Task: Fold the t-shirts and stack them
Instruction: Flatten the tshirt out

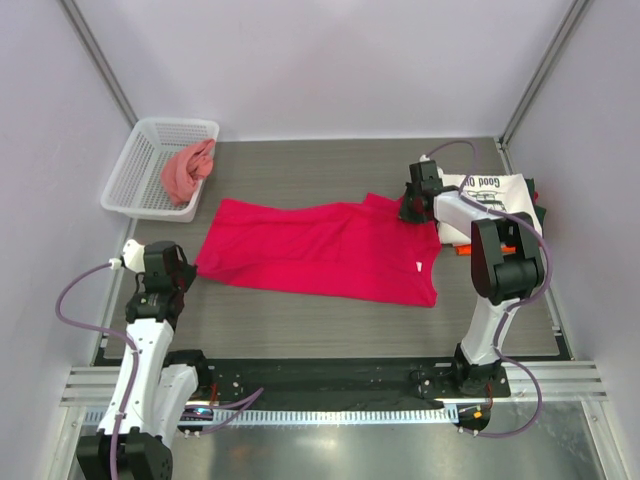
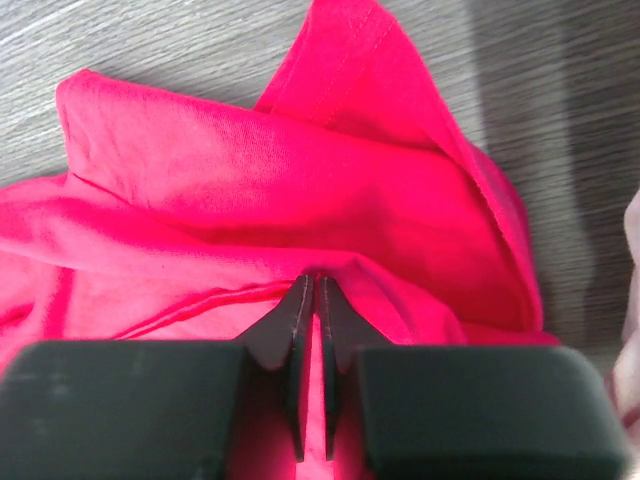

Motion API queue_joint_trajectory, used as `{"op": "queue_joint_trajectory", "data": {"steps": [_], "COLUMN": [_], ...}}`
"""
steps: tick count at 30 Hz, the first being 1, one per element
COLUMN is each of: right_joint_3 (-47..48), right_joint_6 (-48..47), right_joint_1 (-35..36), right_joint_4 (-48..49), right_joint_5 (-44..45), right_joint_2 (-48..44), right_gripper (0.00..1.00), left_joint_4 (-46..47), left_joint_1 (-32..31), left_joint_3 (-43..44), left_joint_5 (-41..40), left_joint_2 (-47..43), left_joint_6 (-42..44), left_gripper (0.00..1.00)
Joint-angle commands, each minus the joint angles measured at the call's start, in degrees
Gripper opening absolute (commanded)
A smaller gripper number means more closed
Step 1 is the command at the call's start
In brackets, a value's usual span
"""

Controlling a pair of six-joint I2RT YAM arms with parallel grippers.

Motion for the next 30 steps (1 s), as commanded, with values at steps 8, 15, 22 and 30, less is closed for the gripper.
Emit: {"op": "queue_joint_trajectory", "data": {"steps": [8, 15, 22, 30], "right_joint_3": [-3.0, 1.5, 12.8, 27.4], "right_joint_6": [0.3, 0.5, 0.9, -0.8], "right_joint_1": [0.4, 0.2, -0.2, -0.2], "right_joint_4": [-1.0, -6.4, -13.6, -19.8], "right_joint_5": [0.8, -2.8, -11.8, -17.7], "right_joint_2": [-13.2, -21.5, -29.9, -48.0], "right_gripper": [0.01, 0.01, 0.01, 0.01], "left_joint_4": [-0.3, -0.8, -10.8, -23.7], "left_joint_1": [0.2, 0.1, 0.1, 0.2], "left_joint_3": [3.4, 6.2, 23.5, 53.0], "left_joint_5": [-0.9, 0.4, 2.8, 1.1], "left_joint_2": [-1.2, 0.8, 11.0, 8.5], "left_joint_6": [0.7, 1.1, 1.8, 9.2], "left_gripper": [0.00, 0.00, 0.00, 0.00]}}
